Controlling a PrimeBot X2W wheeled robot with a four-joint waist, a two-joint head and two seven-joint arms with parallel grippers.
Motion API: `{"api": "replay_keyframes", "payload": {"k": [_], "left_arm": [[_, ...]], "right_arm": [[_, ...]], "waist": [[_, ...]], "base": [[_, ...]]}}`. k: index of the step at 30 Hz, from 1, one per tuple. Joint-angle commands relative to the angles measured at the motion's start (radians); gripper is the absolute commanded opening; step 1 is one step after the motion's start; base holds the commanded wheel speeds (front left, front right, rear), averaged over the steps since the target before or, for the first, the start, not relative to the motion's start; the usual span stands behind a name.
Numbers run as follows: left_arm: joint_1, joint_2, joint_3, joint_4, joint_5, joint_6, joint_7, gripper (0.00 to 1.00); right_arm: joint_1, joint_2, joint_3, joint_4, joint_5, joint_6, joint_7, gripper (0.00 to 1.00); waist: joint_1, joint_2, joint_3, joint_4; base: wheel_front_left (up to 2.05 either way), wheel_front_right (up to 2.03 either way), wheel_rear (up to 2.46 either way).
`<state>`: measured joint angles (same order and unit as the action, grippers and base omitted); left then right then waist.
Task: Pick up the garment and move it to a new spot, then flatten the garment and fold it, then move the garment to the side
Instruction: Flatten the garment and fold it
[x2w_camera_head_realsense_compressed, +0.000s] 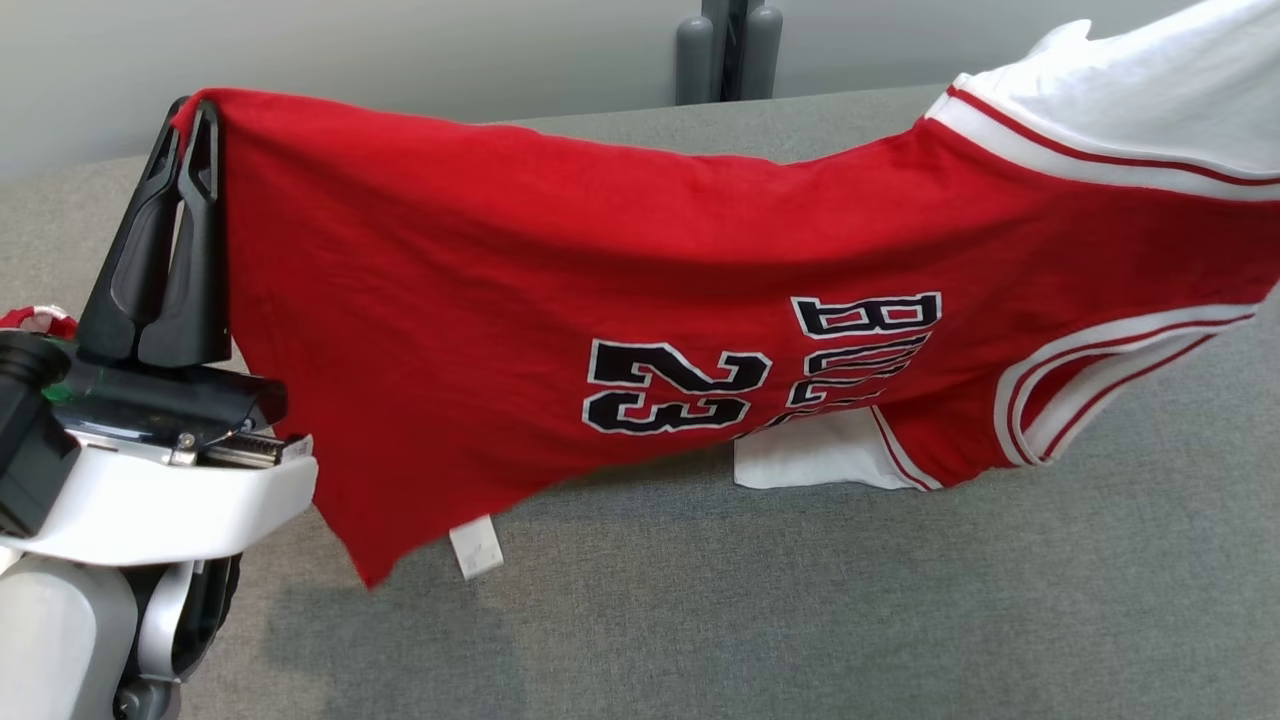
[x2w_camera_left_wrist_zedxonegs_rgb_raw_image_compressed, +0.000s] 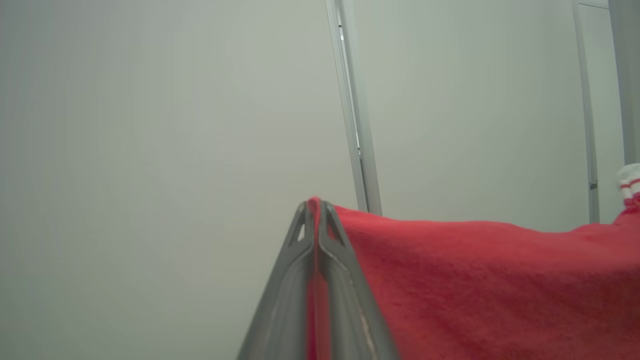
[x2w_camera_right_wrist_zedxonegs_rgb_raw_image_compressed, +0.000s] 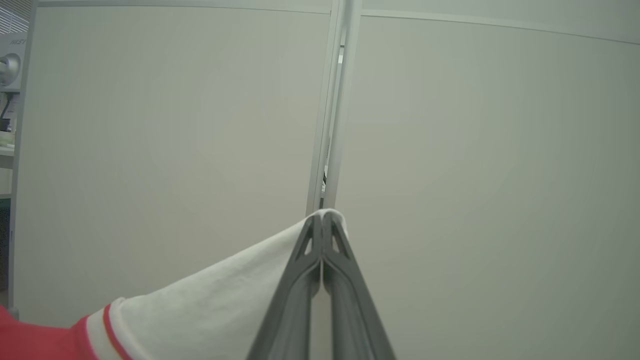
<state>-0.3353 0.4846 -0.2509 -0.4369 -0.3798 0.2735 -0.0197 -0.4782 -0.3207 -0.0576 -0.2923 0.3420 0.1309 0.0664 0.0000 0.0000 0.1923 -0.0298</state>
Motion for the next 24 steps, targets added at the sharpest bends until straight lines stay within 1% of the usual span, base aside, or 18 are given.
{"api": "replay_keyframes", "payload": {"k": [1, 6, 10, 14, 15, 19, 24], "left_arm": [[-0.020, -0.002, -0.002, 0.004, -0.004, -0.007, 0.002, 0.00], [-0.100, -0.013, -0.011, 0.049, -0.025, -0.036, 0.004, 0.00], [-0.218, -0.024, -0.017, 0.146, -0.062, -0.092, -0.002, 0.00], [-0.378, -0.056, -0.019, 0.313, -0.104, -0.153, -0.021, 0.00], [-0.378, -0.056, -0.019, 0.313, -0.104, -0.153, -0.021, 0.00], [-0.554, -0.090, -0.020, 0.513, -0.133, -0.217, -0.066, 0.00], [-0.755, -0.142, -0.031, 0.771, -0.136, -0.265, -0.121, 0.00]], "right_arm": [[0.004, 0.000, 0.003, 0.001, 0.004, 0.000, 0.009, 0.00], [-0.067, -0.018, 0.033, 0.051, 0.030, 0.000, 0.024, 0.00], [-0.188, -0.046, 0.078, 0.144, 0.061, 0.000, 0.020, 0.00], [-0.354, -0.077, 0.138, 0.277, 0.088, 0.000, -0.003, 0.00], [-0.354, -0.077, 0.138, 0.277, 0.088, 0.000, -0.003, 0.00], [-0.543, -0.089, 0.211, 0.425, 0.123, 0.000, -0.055, 0.00], [-0.765, -0.074, 0.294, 0.647, 0.154, 0.000, -0.106, 0.00]], "waist": [[0.0000, 0.0000, 0.008, 0.000], [0.0000, 0.0000, 0.047, 0.002], [0.0000, 0.0000, 0.092, 0.010], [0.0000, 0.0000, 0.138, 0.027], [0.0000, 0.0000, 0.138, 0.027], [0.0000, 0.0000, 0.178, 0.047], [0.0000, 0.0000, 0.213, 0.076]], "base": [[0.00, 0.00, 0.00], [0.00, 0.00, 0.00], [0.00, 0.00, 0.00], [0.00, 0.00, 0.00], [0.00, 0.00, 0.00], [0.00, 0.00, 0.00], [0.00, 0.00, 0.00]]}}
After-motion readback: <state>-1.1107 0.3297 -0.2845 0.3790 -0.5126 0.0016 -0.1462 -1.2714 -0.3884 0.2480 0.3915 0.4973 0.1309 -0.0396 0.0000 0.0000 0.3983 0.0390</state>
